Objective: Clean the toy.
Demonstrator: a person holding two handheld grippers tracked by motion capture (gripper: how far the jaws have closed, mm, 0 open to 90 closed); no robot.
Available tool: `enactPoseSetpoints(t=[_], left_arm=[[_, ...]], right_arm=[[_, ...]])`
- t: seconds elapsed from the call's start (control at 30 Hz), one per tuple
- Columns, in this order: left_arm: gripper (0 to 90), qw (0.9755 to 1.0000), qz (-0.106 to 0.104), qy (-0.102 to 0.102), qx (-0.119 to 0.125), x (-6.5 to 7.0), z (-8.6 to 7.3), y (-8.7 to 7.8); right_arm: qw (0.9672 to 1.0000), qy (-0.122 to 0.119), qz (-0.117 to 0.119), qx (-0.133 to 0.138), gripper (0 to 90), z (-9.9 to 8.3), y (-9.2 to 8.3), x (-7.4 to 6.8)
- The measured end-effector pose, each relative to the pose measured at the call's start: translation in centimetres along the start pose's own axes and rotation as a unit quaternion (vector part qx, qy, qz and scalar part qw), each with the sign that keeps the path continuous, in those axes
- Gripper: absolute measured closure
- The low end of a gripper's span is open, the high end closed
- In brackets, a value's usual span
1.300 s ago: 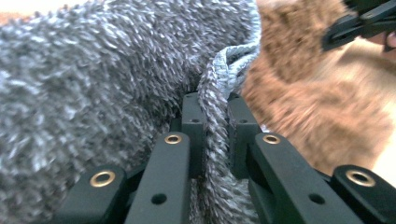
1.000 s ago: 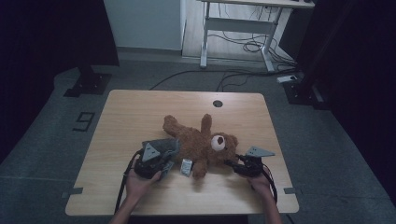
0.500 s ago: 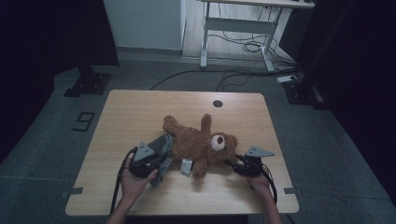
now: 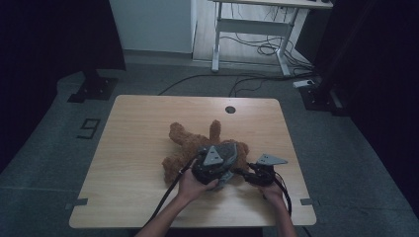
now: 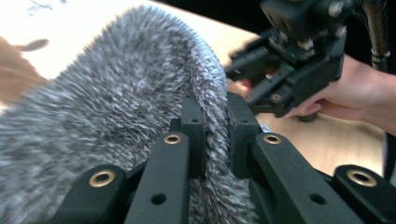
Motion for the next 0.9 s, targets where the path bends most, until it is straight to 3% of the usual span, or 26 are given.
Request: enactPoseSetpoints(t=[0.1,0.13,0.2,0.33,0.5,0.6,0.9], left_arm=[[79.9,0.9996,0.000,-0.012,-0.027,-0.3,-1.8,2.2],[80.1,0.9993,-0.004,-0.024,-0.028,-0.7,-2.7,2.5],[80.2,0.9992,-0.006,-0.028,-0.028,-0.8,-3.0,2.4],[80.2,0.9992,0.007,-0.028,-0.028,-1.5,-3.8,1.3],[80.2,0.9987,0.028,-0.040,-0.013,-3.3,-4.9,-1.1],[80.3,0.9974,0.026,-0.066,0.008,-4.6,-5.7,-2.8],[80.4,0.9961,0.049,-0.071,0.019,-5.9,-6.7,-5.1]], right_arm=[[1.0000,-0.003,-0.001,0.000,59.6,0.0,0.0,0.0],[1.0000,-0.004,-0.002,-0.004,59.6,-0.1,0.0,0.0],[1.0000,-0.004,-0.002,-0.003,59.6,-0.1,0.0,0.0],[1.0000,-0.006,0.001,-0.002,59.5,-0.1,-0.1,0.0],[0.9999,-0.010,0.004,-0.002,59.2,-0.2,-0.2,0.0],[0.9999,-0.012,0.006,-0.002,59.2,-0.2,-0.2,0.0],[0.9999,-0.011,0.007,-0.002,59.0,-0.3,-0.2,0.0]])
Point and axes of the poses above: each handheld gripper's, and its own axes: y roughly forward along the jaws, z roughly out of its top, x roughly to its right, the point moved 6 cm from there along y, roughly forward along the jaws, and after that the axes turned 9 degrees about -y, right-handed, at the moved point
